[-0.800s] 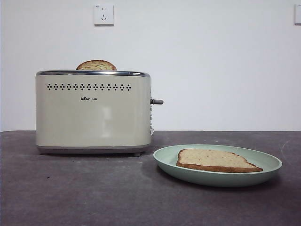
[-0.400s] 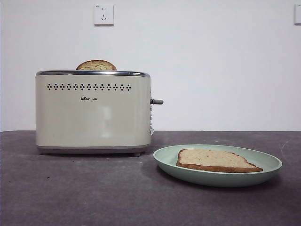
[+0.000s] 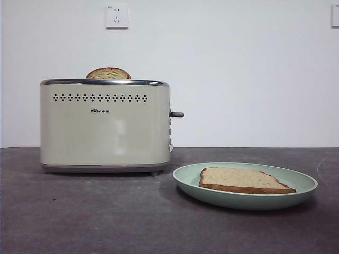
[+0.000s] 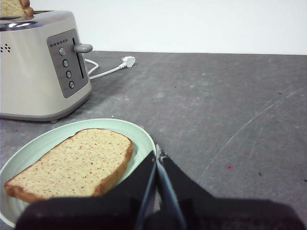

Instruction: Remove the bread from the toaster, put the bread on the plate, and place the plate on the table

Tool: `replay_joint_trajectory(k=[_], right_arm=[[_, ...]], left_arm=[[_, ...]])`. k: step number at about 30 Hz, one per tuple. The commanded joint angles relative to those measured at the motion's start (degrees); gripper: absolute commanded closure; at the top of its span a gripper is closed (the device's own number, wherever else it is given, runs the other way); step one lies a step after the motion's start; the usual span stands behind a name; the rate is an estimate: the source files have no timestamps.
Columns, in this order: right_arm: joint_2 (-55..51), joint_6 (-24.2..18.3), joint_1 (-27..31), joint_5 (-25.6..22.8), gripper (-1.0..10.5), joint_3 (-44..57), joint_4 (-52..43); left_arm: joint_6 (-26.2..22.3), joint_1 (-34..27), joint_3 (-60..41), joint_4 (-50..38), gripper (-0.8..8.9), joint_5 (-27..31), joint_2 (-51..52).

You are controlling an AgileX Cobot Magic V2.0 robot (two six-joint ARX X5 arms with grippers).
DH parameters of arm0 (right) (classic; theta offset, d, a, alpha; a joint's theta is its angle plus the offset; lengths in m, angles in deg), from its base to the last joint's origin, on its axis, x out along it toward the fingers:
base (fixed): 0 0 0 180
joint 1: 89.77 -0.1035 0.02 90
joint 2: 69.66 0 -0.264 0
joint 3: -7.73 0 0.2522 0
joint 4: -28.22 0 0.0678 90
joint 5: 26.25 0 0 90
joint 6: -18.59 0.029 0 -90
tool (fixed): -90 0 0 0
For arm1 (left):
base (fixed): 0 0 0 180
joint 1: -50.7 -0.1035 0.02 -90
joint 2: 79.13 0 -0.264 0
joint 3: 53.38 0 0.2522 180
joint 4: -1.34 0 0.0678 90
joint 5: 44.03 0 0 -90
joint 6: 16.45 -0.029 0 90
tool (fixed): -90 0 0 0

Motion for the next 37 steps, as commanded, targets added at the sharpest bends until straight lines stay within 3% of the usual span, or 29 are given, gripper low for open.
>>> replay_joint_trajectory(k=[1,37], right_arm=[[-0.07,0.61,-0.11,-0.07,9.5,0.52,0.79],[-0.07,0.61,-0.11,-0.07,9.5,0.52,0.77]], left_arm=[[0.31,0.09,-0.72,-0.28,8.17,0.00,0.11],[0.31,0.09,-0.72,-0.28,8.17,0.00,0.11]])
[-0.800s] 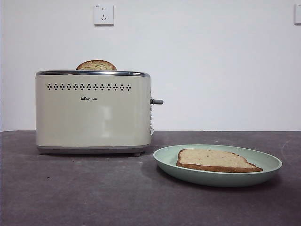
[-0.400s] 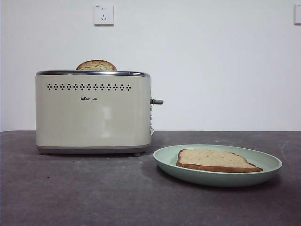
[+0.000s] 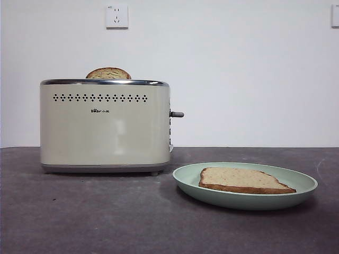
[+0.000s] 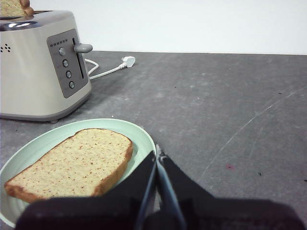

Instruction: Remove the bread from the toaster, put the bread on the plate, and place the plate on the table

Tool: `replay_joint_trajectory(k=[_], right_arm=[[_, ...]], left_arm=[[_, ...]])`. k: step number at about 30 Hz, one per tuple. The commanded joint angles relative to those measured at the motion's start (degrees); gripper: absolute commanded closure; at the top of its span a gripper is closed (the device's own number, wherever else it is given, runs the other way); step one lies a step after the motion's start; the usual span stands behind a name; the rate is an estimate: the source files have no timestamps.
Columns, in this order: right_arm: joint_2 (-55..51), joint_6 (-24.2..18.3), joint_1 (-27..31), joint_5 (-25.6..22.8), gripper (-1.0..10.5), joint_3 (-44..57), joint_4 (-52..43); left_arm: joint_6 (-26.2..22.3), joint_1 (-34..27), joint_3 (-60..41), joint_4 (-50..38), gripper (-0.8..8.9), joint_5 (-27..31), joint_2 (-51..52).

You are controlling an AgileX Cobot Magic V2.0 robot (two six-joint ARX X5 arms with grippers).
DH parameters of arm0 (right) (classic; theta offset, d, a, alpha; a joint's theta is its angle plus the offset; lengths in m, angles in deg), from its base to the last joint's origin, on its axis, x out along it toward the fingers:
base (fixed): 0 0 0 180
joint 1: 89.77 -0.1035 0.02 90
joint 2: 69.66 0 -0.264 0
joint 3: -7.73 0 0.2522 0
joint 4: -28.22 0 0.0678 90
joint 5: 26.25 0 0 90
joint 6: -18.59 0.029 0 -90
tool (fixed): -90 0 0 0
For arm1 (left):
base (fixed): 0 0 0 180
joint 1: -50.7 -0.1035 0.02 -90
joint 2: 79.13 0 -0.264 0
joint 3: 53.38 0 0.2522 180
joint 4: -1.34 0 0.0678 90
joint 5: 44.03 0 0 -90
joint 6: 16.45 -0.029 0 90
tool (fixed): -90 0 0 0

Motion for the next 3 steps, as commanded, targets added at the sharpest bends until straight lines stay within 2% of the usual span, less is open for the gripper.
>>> replay_joint_trajectory(k=[1,3], right_arm=[[-0.07,0.61,-0.11,-0.04,9.5,0.52,0.77],[-0.07,0.61,-0.11,-0.04,9.5,0.52,0.79]], left_arm=[[0.28,0.09,-0.72,-0.28,8.17,0.00,0.11],[0.28,0.09,-0.72,-0.28,8.17,0.00,0.11]])
